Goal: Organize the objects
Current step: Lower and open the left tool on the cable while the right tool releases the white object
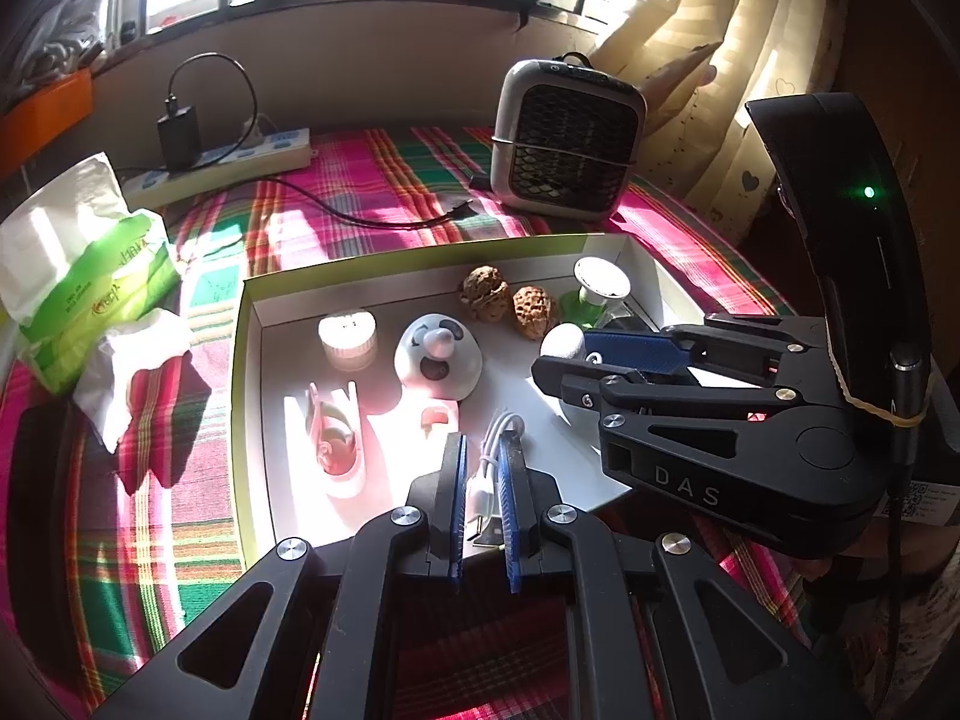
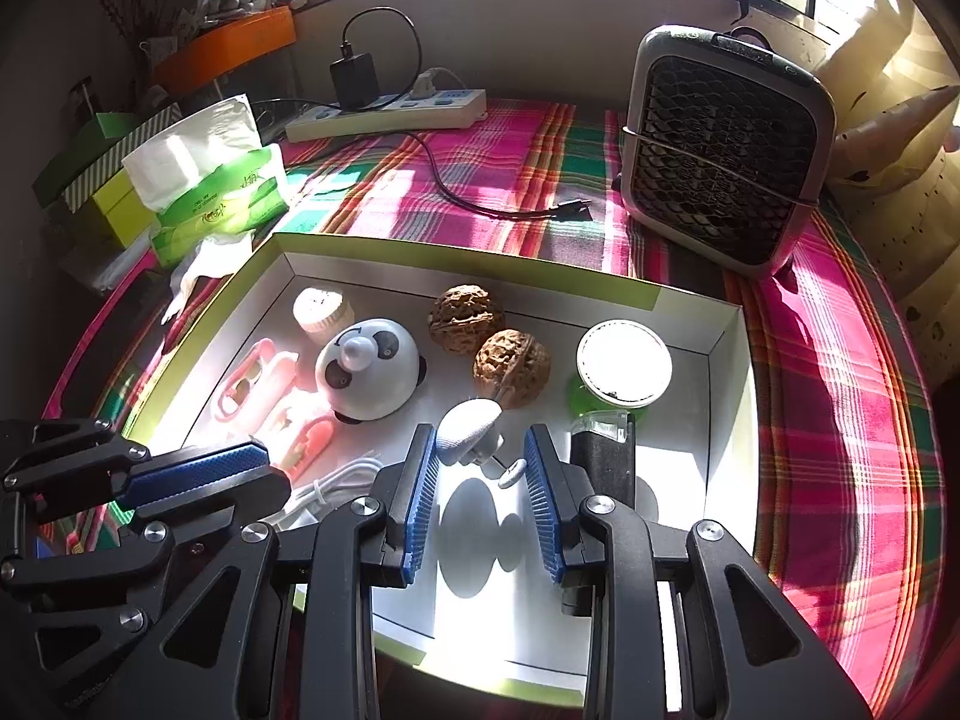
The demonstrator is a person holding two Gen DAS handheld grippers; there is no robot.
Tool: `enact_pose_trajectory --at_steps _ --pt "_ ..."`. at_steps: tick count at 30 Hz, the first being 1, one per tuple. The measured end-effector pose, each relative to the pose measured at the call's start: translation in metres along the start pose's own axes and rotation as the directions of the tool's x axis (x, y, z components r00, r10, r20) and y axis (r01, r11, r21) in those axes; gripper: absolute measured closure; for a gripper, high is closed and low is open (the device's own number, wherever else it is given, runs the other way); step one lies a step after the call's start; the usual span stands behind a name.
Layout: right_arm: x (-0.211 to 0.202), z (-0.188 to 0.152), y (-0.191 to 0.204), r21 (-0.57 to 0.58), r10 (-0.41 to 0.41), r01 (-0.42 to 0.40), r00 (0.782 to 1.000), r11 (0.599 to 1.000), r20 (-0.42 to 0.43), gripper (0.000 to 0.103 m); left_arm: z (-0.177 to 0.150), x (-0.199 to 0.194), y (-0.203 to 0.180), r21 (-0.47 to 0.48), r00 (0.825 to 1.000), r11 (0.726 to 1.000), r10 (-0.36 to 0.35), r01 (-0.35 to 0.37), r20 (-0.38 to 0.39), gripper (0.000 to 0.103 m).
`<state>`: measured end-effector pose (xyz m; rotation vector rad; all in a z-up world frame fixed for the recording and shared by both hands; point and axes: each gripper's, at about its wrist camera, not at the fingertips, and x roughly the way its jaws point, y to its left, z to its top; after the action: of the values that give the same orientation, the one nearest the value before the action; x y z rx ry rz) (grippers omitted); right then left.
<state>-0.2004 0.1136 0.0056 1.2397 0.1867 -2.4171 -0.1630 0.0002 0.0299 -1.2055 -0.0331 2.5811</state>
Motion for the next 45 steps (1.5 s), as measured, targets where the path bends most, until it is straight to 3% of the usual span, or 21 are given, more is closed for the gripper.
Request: enact_pose_trajectory --at_steps 24,27,45 --pt "-0.001 -0.002 0.004 -0.006 -0.012 0.012 1.0 1.0 0.004 0.072 0.0 -0.001 -0.001 0.006 1.0 1.0 0.001 -0.001 -0.005 0.087" --pt "-0.003 -0.003 0.003 -0.001 -0.005 0.005 1.0 1.0 0.01 0.064 -0.001 -0.002 -0.002 0.007 1.0 1.0 0.012 -0.012 -0.005 0.085" --pt "-0.034 -0.018 0.006 0.042 -0.035 0.032 0.997 0.999 0.071 0.064 -0.01 -0.019 -0.005 -0.002 0.996 0.996 0.091 -0.091 0.012 0.075"
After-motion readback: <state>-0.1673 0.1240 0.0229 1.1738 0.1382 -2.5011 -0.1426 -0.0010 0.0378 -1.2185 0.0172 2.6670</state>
